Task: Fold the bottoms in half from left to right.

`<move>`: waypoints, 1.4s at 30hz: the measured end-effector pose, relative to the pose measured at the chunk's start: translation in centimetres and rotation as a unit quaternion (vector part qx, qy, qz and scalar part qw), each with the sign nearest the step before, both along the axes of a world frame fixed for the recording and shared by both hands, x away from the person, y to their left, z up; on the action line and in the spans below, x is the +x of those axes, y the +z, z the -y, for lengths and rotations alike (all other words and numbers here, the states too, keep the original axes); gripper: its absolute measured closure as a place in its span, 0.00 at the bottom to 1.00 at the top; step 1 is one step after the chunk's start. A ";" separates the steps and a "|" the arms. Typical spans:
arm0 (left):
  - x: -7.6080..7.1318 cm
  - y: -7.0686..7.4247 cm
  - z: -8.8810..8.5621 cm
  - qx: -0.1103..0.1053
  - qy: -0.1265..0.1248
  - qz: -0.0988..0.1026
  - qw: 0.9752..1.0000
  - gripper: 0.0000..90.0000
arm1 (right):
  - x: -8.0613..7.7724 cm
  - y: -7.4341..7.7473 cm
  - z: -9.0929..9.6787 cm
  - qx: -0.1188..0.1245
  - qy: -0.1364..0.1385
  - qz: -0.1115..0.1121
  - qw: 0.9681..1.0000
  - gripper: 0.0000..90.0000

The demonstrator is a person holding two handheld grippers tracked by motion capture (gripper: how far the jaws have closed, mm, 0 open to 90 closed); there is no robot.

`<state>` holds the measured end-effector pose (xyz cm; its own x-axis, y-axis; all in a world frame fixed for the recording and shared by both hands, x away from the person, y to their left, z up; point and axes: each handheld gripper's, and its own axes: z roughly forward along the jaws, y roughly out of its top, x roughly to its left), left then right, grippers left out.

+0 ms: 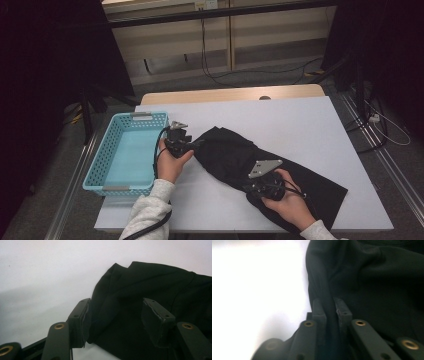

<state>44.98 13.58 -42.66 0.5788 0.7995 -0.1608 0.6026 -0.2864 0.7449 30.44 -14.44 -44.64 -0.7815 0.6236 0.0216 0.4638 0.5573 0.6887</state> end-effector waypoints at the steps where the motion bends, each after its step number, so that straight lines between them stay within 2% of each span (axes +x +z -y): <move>1: 0.0 0.0 -0.1 0.001 0.001 0.000 1.000 0.47 | 0.0 0.0 0.1 -0.004 0.001 -0.001 1.000 0.94; 7: -0.2 0.0 -0.4 0.002 0.003 0.002 1.000 0.51 | 0.2 0.4 1.9 0.003 -0.030 -0.004 1.000 0.94; 10: -0.5 -0.2 -0.5 0.005 0.003 -0.006 1.000 0.62 | 0.3 0.4 2.6 0.009 -0.043 -0.013 0.999 0.94; 12: -0.8 -0.4 -0.6 0.004 0.002 -0.013 1.000 0.66 | 0.3 0.5 2.9 0.016 -0.046 -0.011 0.999 0.94; 15: -1.3 -0.8 -0.3 0.016 -0.003 -0.011 1.000 0.67 | 0.3 0.5 2.9 0.017 -0.044 -0.011 0.999 0.94; 18: -1.4 -1.7 -0.4 0.042 0.004 -0.017 0.999 0.68 | 0.3 0.4 2.7 0.013 -0.040 -0.013 0.999 0.94; 20: -1.5 -2.0 -0.3 0.069 0.017 -0.012 0.997 0.72 | 0.2 0.4 2.6 0.011 -0.037 -0.014 0.999 0.94; 23: -1.2 -2.1 -0.1 0.076 0.027 -0.011 0.997 0.81 | 0.1 0.5 2.6 0.008 -0.033 -0.015 0.999 0.94; 26: -0.7 -2.3 -0.2 0.063 0.039 -0.017 0.997 0.92 | 0.2 0.3 2.5 0.009 -0.030 -0.021 0.999 0.94; 29: -0.4 -2.0 -0.3 0.060 0.040 -0.026 0.997 0.96 | 0.2 0.2 2.5 0.009 -0.026 -0.024 0.999 0.94; 31: 0.0 -1.6 -0.2 0.059 0.040 -0.028 0.997 0.97 | 0.2 0.3 2.5 0.012 -0.025 -0.025 0.999 0.94; 36: 1.4 0.0 -0.3 0.035 0.047 -0.025 0.998 0.99 | 0.0 0.2 2.1 0.012 -0.006 -0.034 0.999 0.95; 39: 1.9 0.4 -0.1 0.023 0.041 -0.040 0.998 0.99 | -0.1 0.2 1.8 0.012 0.003 -0.037 0.999 0.95; 40: 2.0 0.3 -0.1 0.028 0.041 -0.039 0.998 0.99 | -0.1 0.2 1.8 0.013 0.004 -0.038 0.999 0.95; 42: 2.2 0.3 -0.1 0.021 0.043 -0.039 0.998 0.99 | -0.2 0.1 1.6 0.013 0.009 -0.041 0.999 0.95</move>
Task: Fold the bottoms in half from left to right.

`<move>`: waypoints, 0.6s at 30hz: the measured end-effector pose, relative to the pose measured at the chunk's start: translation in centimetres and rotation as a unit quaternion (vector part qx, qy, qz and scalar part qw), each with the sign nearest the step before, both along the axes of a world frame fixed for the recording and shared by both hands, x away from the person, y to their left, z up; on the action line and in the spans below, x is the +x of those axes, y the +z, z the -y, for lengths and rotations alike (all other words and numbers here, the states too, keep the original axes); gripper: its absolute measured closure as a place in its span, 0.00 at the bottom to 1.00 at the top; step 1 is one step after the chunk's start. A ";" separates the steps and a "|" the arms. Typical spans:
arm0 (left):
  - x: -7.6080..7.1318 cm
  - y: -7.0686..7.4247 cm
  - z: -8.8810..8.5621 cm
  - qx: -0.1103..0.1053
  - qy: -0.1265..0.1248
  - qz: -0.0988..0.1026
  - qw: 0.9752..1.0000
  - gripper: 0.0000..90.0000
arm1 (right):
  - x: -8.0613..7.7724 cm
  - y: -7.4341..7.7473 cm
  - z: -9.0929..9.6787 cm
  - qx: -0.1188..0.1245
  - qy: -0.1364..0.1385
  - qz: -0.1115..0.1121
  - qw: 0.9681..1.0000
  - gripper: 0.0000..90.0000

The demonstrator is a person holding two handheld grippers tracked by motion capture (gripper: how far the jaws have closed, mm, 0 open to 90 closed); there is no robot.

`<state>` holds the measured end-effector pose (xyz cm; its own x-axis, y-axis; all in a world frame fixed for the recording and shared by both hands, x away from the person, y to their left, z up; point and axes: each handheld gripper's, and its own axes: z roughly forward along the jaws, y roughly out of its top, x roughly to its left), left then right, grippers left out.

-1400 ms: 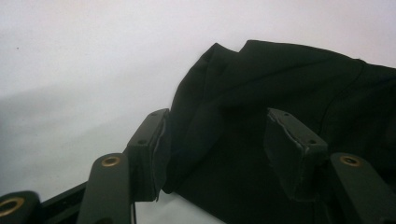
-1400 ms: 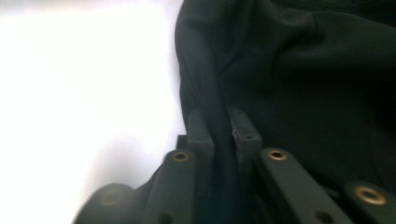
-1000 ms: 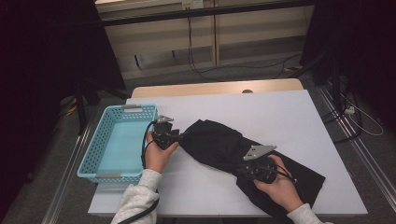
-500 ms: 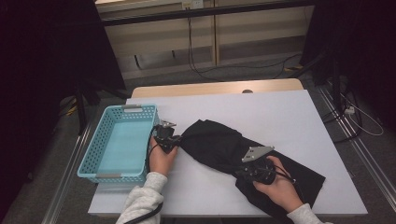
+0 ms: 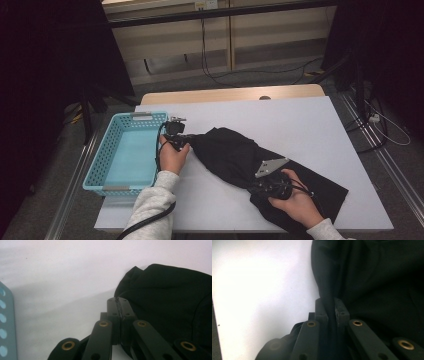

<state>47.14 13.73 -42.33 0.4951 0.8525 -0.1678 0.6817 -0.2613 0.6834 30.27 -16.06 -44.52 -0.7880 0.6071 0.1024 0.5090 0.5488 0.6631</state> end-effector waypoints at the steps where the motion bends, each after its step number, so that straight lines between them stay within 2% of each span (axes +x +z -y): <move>1: 0.0 0.1 0.0 -0.002 0.003 0.001 1.000 0.99 | 0.0 0.0 -0.1 0.001 0.002 -0.001 1.000 0.95; 4: -0.2 0.3 -0.1 -0.012 0.006 0.004 1.000 0.98 | 0.0 0.0 -0.3 -0.003 0.004 0.000 1.000 0.94; 7: -0.7 0.2 -0.1 -0.012 -0.007 0.003 1.000 0.92 | 0.2 0.0 -0.4 -0.005 0.005 -0.002 1.000 0.94; 10: -1.1 -0.4 -0.3 -0.018 -0.005 -0.002 1.000 0.85 | 0.4 0.0 -0.5 -0.006 0.011 -0.003 1.000 0.94; 11: -1.2 -0.5 -0.4 -0.011 -0.006 -0.001 1.000 0.81 | 0.5 0.0 -0.6 -0.006 0.010 -0.002 1.000 0.94; 13: -1.5 -0.7 -0.5 -0.012 0.000 0.004 1.000 0.78 | 0.6 0.0 -0.6 -0.005 0.012 -0.005 1.000 0.94; 16: -2.1 -0.9 -0.7 -0.001 0.012 0.012 1.000 0.70 | 0.7 -0.1 -0.7 -0.003 0.013 -0.006 1.000 0.94; 18: -2.6 -1.2 -0.7 -0.006 0.011 0.000 1.000 0.70 | 0.7 -0.1 -0.6 0.000 0.012 -0.006 1.000 0.94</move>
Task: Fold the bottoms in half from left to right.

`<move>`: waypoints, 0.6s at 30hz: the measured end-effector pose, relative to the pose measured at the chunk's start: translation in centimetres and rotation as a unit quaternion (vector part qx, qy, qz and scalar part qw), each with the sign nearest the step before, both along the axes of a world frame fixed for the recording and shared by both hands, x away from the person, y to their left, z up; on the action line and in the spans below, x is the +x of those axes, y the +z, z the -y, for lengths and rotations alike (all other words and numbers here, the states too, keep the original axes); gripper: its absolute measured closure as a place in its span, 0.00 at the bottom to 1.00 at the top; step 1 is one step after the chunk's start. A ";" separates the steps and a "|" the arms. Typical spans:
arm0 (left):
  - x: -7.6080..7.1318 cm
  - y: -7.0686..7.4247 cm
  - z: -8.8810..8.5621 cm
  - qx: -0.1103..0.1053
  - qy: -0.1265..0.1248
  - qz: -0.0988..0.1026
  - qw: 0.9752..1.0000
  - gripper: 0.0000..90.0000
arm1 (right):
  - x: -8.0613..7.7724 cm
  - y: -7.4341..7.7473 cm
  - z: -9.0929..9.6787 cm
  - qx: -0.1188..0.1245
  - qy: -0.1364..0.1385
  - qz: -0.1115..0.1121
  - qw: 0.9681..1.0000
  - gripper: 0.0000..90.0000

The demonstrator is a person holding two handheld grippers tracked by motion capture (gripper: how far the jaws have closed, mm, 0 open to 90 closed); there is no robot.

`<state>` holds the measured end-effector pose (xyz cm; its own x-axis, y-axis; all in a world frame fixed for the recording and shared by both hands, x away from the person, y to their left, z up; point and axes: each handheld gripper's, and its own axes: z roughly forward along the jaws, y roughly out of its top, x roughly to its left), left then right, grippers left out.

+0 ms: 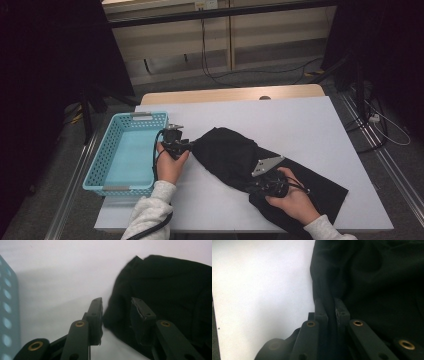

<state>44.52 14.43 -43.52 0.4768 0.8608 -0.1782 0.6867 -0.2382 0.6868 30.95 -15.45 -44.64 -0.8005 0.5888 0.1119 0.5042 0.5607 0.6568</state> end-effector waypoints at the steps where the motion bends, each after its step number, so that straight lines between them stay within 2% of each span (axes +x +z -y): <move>1: -0.2 -0.3 0.1 0.007 0.005 0.002 1.000 0.70 | 0.0 0.0 0.0 0.002 -0.002 0.001 1.000 0.94; 3: -0.2 -0.9 -0.1 0.014 0.013 -0.010 1.000 0.72 | -0.1 -0.1 0.1 0.002 -0.002 0.002 1.000 0.94; 5: -0.2 -1.4 -0.2 0.017 0.017 -0.010 1.000 0.74 | -0.1 -0.1 0.0 0.001 -0.002 0.002 1.000 0.94; 6: -0.1 -1.5 -0.2 0.004 0.022 -0.015 1.000 0.78 | -0.1 -0.1 0.0 0.002 -0.002 0.003 1.000 0.94; 8: 0.0 -1.5 0.0 0.007 0.019 -0.012 1.000 0.84 | -0.1 -0.1 0.0 0.002 -0.001 0.003 1.000 0.94; 9: 0.1 -1.5 -0.1 0.001 0.019 -0.016 1.000 0.88 | -0.1 -0.1 0.0 0.003 0.000 0.003 1.000 0.94; 11: 0.4 -1.4 0.0 0.018 0.018 -0.014 1.000 0.94 | -0.1 -0.1 0.1 0.002 0.003 0.003 1.000 0.94; 12: 0.6 -1.4 0.0 0.011 0.020 -0.017 1.000 0.95 | -0.1 -0.1 0.1 0.002 0.004 0.003 1.000 0.94; 15: 1.1 -0.9 -0.2 0.016 0.016 -0.024 0.999 0.97 | -0.2 -0.1 0.0 0.003 0.003 0.004 1.000 0.94; 17: 1.4 -0.2 -0.1 0.022 0.016 -0.014 1.000 0.97 | -0.3 -0.1 0.1 0.002 0.008 0.008 1.000 0.94; 18: 1.5 0.2 -0.1 0.016 0.016 -0.012 1.000 0.98 | -0.3 -0.1 0.1 0.001 0.010 0.008 1.000 0.94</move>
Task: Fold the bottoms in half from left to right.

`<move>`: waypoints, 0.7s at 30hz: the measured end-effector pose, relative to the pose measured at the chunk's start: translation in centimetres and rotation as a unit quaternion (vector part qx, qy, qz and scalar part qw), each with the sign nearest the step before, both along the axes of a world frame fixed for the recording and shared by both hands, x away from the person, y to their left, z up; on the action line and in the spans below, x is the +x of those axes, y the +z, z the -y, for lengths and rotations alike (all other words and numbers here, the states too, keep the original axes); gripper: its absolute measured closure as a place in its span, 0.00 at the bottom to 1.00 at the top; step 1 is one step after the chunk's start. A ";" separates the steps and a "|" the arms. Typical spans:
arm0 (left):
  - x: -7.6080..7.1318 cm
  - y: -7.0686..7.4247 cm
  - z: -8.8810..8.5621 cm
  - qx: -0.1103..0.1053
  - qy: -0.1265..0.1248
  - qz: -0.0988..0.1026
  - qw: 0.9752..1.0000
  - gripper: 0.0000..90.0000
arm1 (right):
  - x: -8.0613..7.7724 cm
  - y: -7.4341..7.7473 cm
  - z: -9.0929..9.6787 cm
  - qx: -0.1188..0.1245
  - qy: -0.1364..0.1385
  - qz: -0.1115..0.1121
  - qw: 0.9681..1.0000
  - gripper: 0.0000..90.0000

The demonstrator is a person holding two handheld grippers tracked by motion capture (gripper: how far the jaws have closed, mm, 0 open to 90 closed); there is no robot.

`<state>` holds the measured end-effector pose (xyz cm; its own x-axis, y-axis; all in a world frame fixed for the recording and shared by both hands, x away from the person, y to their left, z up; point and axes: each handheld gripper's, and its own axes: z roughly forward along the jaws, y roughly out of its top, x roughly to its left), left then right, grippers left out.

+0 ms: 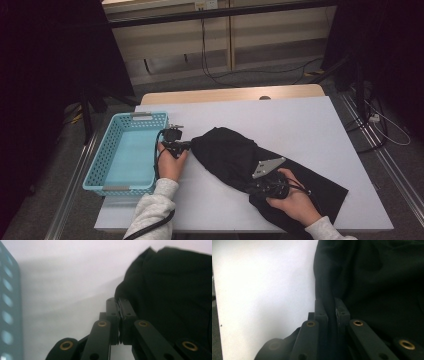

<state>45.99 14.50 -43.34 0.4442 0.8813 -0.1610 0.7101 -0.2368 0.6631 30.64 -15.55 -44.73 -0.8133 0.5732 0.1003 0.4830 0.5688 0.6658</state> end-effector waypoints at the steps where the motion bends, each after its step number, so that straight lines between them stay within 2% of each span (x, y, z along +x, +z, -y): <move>1: 0.1 0.4 0.0 -0.003 0.002 0.005 1.000 0.98 | 0.0 0.0 0.0 0.000 0.000 -0.001 1.000 0.94; 4: 0.1 1.8 0.1 -0.006 0.010 0.027 1.000 0.96 | -0.1 0.0 -0.1 -0.001 0.000 0.000 1.000 0.94; 6: 0.1 2.1 0.2 -0.013 0.009 0.032 0.999 0.95 | -0.2 0.0 -0.1 -0.002 0.002 0.002 1.000 0.94; 8: 0.1 2.1 0.4 -0.012 0.005 0.036 0.999 0.87 | -0.3 0.1 0.0 -0.001 0.005 0.000 1.000 0.93; 10: 0.3 1.8 0.9 -0.012 0.004 0.042 0.999 0.65 | -0.4 0.1 0.1 0.000 0.003 0.001 1.000 0.92; 13: 0.8 0.9 1.4 -0.007 -0.015 0.032 0.999 0.54 | -0.5 0.1 0.1 -0.004 0.002 0.008 1.000 0.89; 15: 1.2 0.2 1.8 -0.006 -0.028 0.037 0.999 0.52 | -0.4 0.2 0.3 -0.006 -0.002 0.016 1.000 0.81; 17: 1.6 -0.5 2.0 -0.006 -0.036 0.032 0.999 0.49 | -0.2 0.6 0.9 0.001 -0.013 0.020 1.000 0.76; 21: 2.2 -1.3 2.4 0.011 -0.042 0.035 0.998 0.49 | 0.2 1.0 2.0 0.021 -0.041 0.020 0.999 0.62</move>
